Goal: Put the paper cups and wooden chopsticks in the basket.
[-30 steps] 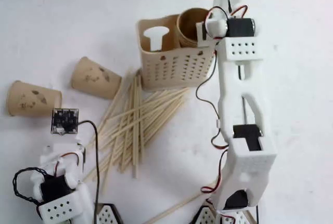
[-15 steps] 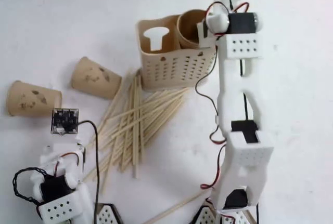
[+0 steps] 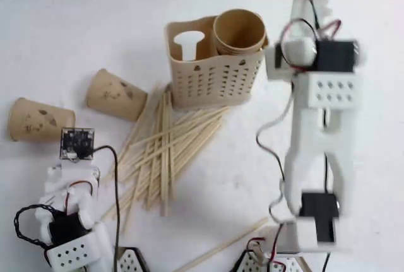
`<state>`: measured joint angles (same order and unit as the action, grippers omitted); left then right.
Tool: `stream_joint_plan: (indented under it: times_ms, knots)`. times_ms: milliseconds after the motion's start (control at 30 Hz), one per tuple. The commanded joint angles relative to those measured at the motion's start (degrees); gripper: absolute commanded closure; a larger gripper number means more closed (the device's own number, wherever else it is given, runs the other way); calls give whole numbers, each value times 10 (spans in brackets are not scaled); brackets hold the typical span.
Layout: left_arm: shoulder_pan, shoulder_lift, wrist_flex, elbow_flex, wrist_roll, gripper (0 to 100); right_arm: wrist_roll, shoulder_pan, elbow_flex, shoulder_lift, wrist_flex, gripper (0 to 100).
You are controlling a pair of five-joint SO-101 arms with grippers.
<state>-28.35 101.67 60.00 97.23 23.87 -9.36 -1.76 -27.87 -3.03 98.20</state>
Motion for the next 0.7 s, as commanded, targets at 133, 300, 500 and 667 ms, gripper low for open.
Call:
stream_joint_plan:
  times_ms: [133, 300, 500, 667]
  knots:
    - [-1, -1, -6, -94, 102, 880, -134, 16, 428, -313, -124, 981]
    - [-6, -6, 58, -240, 114, 860, -204, 8, 731, -454, -293, 981]
    - [-114, -117, 27, -374, 118, 797, -236, 10, 920, -565, -340, 981]
    - [-183, -413, 7, -577, 121, 797, -232, 11, 1007, -646, -351, 981]
